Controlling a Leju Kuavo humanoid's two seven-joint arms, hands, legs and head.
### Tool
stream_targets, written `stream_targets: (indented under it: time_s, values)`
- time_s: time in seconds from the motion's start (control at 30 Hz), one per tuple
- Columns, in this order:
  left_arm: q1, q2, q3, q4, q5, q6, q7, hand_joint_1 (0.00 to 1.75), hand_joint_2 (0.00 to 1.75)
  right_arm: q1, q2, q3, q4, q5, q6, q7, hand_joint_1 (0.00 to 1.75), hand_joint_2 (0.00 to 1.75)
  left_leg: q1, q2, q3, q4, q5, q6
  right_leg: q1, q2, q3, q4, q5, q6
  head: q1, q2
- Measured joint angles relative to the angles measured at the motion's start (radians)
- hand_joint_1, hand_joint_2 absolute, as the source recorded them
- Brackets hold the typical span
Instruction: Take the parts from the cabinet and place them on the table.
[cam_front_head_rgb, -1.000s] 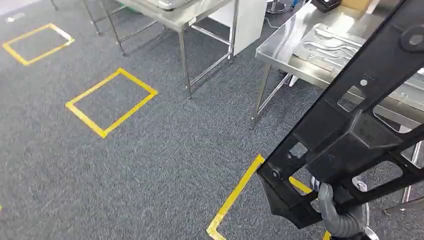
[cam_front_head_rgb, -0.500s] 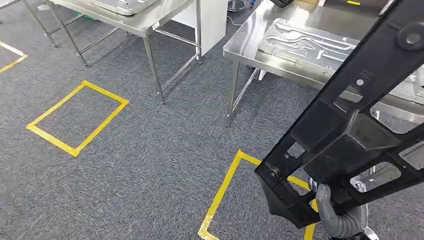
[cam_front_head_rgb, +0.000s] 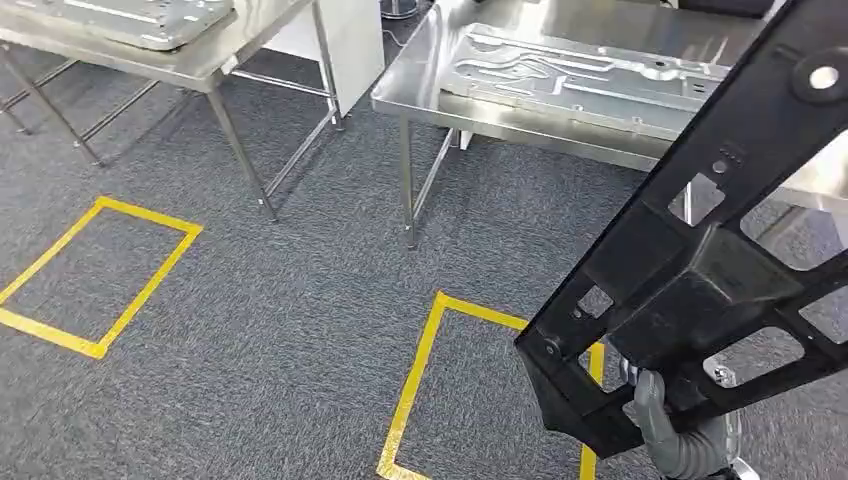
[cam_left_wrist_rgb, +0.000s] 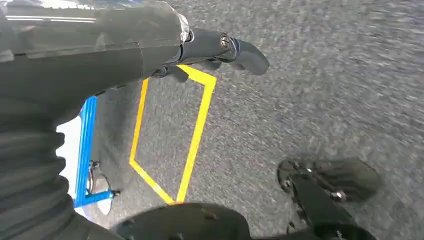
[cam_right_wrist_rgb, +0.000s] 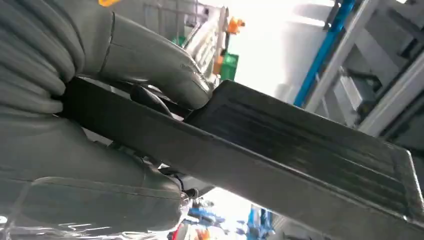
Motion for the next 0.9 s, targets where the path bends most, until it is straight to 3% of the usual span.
stream_targets:
  time_s: [0.03,0.1,0.13,0.17,0.2,0.23,0.27,0.3,0.33,0.37,0.43,0.47,0.5,0.53,0.57,0.63,0.67,0.7,0.73,0.77,0.8,0.83,0.9]
  values:
    - [0.002,0.0,0.0,0.0,0.0,0.0,0.0,0.0,1.75,-0.003,0.0,0.0,-0.001,0.0,-0.001,0.0,1.75,1.75,0.001,-0.034,-0.026,0.061,-0.039,-0.001,-0.001,0.008,-0.001,0.0,0.001,-0.006,0.0,0.0]
    - [-0.007,0.0,0.0,0.0,0.001,-0.001,-0.004,0.0,1.75,-0.003,0.0,0.0,-0.002,0.0,-0.002,0.001,1.75,1.75,0.0,-0.057,-0.102,0.227,-0.116,-0.004,0.004,0.027,-0.003,0.001,0.002,-0.012,0.0,0.0]
    - [-0.012,0.0,0.0,0.0,0.001,-0.001,-0.004,0.0,1.75,-0.003,0.0,0.0,-0.002,0.001,-0.001,0.001,1.75,1.75,0.0,-0.059,-0.131,0.287,-0.132,-0.004,0.007,0.039,-0.004,0.001,0.002,-0.013,0.0,0.0]
    - [-0.011,0.0,0.0,0.0,0.0,-0.001,-0.002,0.0,1.75,-0.003,0.0,0.0,-0.002,0.002,-0.001,0.001,1.75,1.75,0.0,-0.06,-0.139,0.304,-0.122,-0.001,0.009,0.053,-0.003,0.002,0.002,-0.013,0.0,0.0]
    - [-0.005,0.0,0.0,0.0,0.0,-0.002,-0.002,0.0,1.75,-0.003,0.0,0.0,-0.002,0.002,-0.001,0.002,1.75,1.75,-0.001,-0.062,-0.125,0.267,-0.088,0.005,0.011,0.071,-0.001,0.003,0.002,-0.013,0.0,0.0]
    - [0.0,0.0,0.0,0.0,-0.001,-0.001,-0.002,0.0,1.75,-0.002,0.0,0.0,-0.002,0.003,-0.001,0.002,1.75,1.75,-0.001,-0.067,-0.093,0.196,-0.041,0.011,0.012,0.087,0.001,0.003,0.002,-0.013,0.0,0.0]
    - [0.003,0.0,0.0,0.0,0.0,-0.002,-0.001,0.0,1.75,-0.001,0.0,0.0,-0.002,0.005,-0.001,0.002,1.75,1.75,-0.003,-0.085,-0.052,0.096,0.013,0.021,0.014,0.102,0.004,0.004,0.002,-0.013,0.0,0.0]
    - [0.005,0.002,0.0,0.0,0.0,-0.001,-0.002,0.0,1.75,0.0,0.0,0.0,-0.002,0.005,-0.002,0.002,1.75,1.75,-0.004,-0.129,-0.023,0.015,0.043,0.031,0.011,0.111,0.002,0.003,0.002,-0.012,0.0,0.0]
    - [0.005,0.005,0.0,0.001,0.0,-0.002,-0.002,0.0,1.75,-0.002,0.0,0.0,-0.002,0.006,-0.002,0.001,1.75,1.75,-0.001,-0.169,-0.017,-0.008,0.032,0.037,0.016,0.118,-0.004,0.008,0.004,-0.005,0.0,0.0]
    - [0.005,0.004,0.0,0.001,0.0,-0.002,-0.002,0.0,1.75,-0.002,0.0,0.0,-0.002,0.008,-0.002,0.001,1.75,1.75,-0.005,-0.16,-0.012,-0.017,0.031,0.031,0.005,0.132,-0.012,0.008,0.007,0.002,0.0,0.0]
    - [0.004,0.004,0.0,0.001,-0.001,-0.002,-0.001,0.0,1.75,0.003,0.001,0.0,-0.002,0.01,-0.002,0.002,1.75,1.75,-0.012,-0.143,-0.011,-0.018,0.033,0.037,-0.003,0.154,-0.017,0.001,0.015,0.018,0.0,0.0]
    - [0.004,0.003,0.0,0.001,0.002,-0.002,-0.001,0.0,1.75,0.004,0.001,0.0,-0.003,0.011,-0.002,0.002,1.75,1.75,-0.005,-0.129,-0.005,-0.036,0.042,0.044,0.005,0.17,-0.017,-0.006,0.02,0.027,0.0,0.0]
    - [0.002,0.0,0.0,0.001,0.0,-0.003,-0.002,0.0,1.75,0.007,0.0,0.0,-0.005,0.011,-0.002,0.002,1.75,1.75,0.0,-0.11,0.005,-0.053,0.052,0.047,0.006,0.123,-0.019,0.008,0.01,0.026,0.0,0.0]
    - [0.002,0.0,0.0,0.001,0.0,-0.003,-0.002,0.0,1.75,0.003,0.0,0.0,-0.007,0.011,-0.003,0.0,1.75,1.75,0.001,-0.101,0.007,-0.06,0.055,0.054,0.009,0.076,-0.04,0.049,-0.022,0.028,0.0,0.0]
    - [0.004,0.0,0.0,0.001,0.0,-0.003,-0.002,0.0,1.75,-0.001,0.0,0.0,-0.007,0.011,-0.003,0.0,1.75,1.75,-0.001,-0.085,0.006,-0.06,0.054,0.056,0.008,0.049,-0.075,0.118,-0.061,0.031,0.0,0.0]
    - [0.008,0.0,0.0,0.001,0.0,-0.003,-0.002,0.0,1.75,0.002,0.001,0.001,-0.007,0.012,-0.003,0.0,1.75,1.75,-0.003,-0.054,0.005,-0.059,0.051,0.057,0.001,0.029,-0.151,0.272,-0.123,0.038,0.0,0.0]
    - [0.009,0.0,0.0,0.001,0.0,-0.003,-0.002,0.0,1.75,0.003,0.001,0.001,-0.007,0.012,-0.003,0.0,1.75,1.75,-0.003,-0.04,0.005,-0.058,0.049,0.055,-0.002,0.027,-0.166,0.301,-0.122,0.043,0.0,0.0]
    - [0.009,-0.001,0.0,0.001,0.0,-0.003,-0.002,0.0,1.75,0.003,0.001,0.001,-0.007,0.012,-0.003,0.0,1.75,1.75,-0.003,-0.027,0.005,-0.056,0.047,0.052,-0.006,0.024,-0.151,0.274,-0.097,0.047,0.0,0.0]
    - [0.008,-0.001,0.0,0.001,0.0,-0.003,-0.002,0.0,1.75,0.003,0.001,0.001,-0.007,0.012,-0.003,0.0,1.75,1.75,-0.001,-0.016,0.006,-0.053,0.044,0.049,-0.009,0.018,-0.115,0.208,-0.059,0.051,0.0,0.0]
    - [0.007,-0.002,0.0,0.001,0.0,-0.003,-0.002,0.0,1.75,0.003,0.001,0.001,-0.007,0.012,-0.003,0.0,1.75,1.75,0.001,-0.005,0.008,-0.048,0.04,0.044,-0.012,0.005,-0.057,0.107,-0.013,0.053,0.0,0.0]
    - [0.005,-0.003,0.0,0.001,0.0,-0.003,-0.002,0.0,1.75,0.003,0.001,0.001,-0.007,0.012,-0.003,0.0,1.75,1.75,0.001,0.003,0.01,-0.041,0.034,0.038,-0.013,-0.019,-0.005,0.019,0.016,0.054,0.0,0.0]
    - [0.004,-0.003,0.0,0.001,0.0,-0.003,-0.002,0.0,1.75,0.001,0.001,0.001,-0.006,0.012,-0.003,0.001,1.75,1.75,-0.006,0.01,0.008,-0.037,0.027,0.029,-0.003,-0.042,0.003,0.004,0.0,0.044,0.0,0.0]
    - [0.004,-0.003,0.0,0.001,0.0,-0.003,-0.003,0.0,1.75,0.001,0.001,0.001,-0.008,0.012,-0.003,0.0,1.75,1.75,-0.007,0.021,0.013,-0.033,0.02,0.018,-0.003,-0.021,-0.001,0.002,0.001,0.033,0.0,0.0]
